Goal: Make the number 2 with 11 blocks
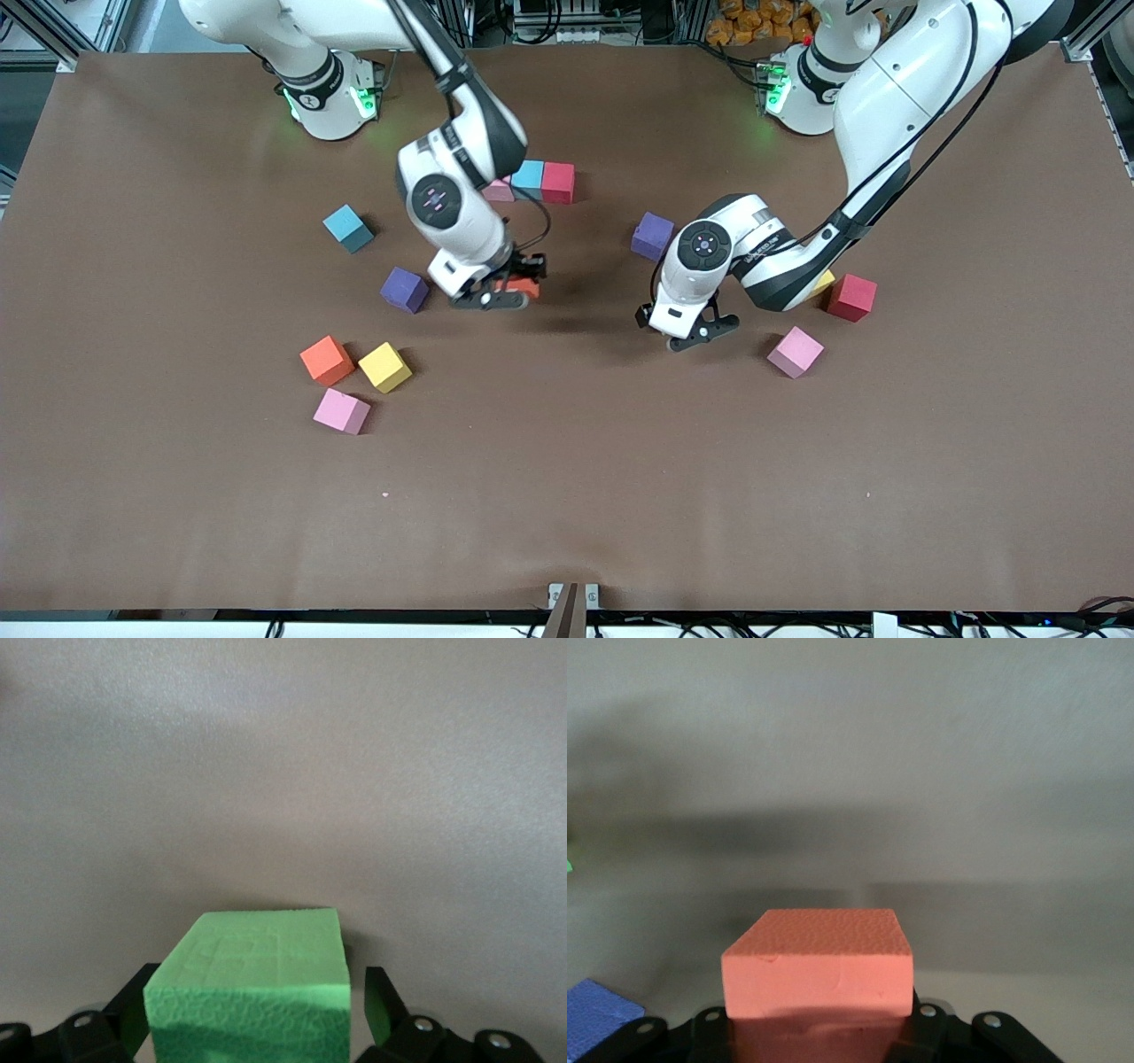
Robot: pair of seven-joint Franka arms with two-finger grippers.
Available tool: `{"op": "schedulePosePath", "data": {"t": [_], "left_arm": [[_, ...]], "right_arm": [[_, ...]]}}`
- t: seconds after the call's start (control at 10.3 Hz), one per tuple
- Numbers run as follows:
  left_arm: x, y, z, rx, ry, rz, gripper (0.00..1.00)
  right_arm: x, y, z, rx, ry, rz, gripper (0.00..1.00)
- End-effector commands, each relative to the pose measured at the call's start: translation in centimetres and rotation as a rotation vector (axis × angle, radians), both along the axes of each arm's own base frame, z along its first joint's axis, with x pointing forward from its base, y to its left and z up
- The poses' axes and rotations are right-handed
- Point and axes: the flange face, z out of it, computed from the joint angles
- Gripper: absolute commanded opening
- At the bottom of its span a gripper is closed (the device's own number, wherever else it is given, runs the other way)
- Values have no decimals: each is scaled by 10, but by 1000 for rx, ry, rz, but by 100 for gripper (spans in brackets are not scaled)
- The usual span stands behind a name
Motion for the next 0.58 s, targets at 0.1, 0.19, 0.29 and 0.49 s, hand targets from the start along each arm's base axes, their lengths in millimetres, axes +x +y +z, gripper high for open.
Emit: {"op": "schedulePosePath", "data": {"t": [0.1, 0.19, 0.29, 0.49], "left_arm": [[-3, 10, 4, 4, -23, -34, 100], [-3, 12, 7, 8, -27, -32, 100], [2, 17, 13, 8, -36, -21, 100], [1, 14, 20, 4, -42, -14, 100]], "right_arm": [[-49, 14, -28, -7, -46, -71, 35], [-64, 25, -27, -10, -37, -75, 35], [-75, 32, -27, -16, -29, -90, 35], [-93, 42, -28, -28, -23, -94, 35]]}}
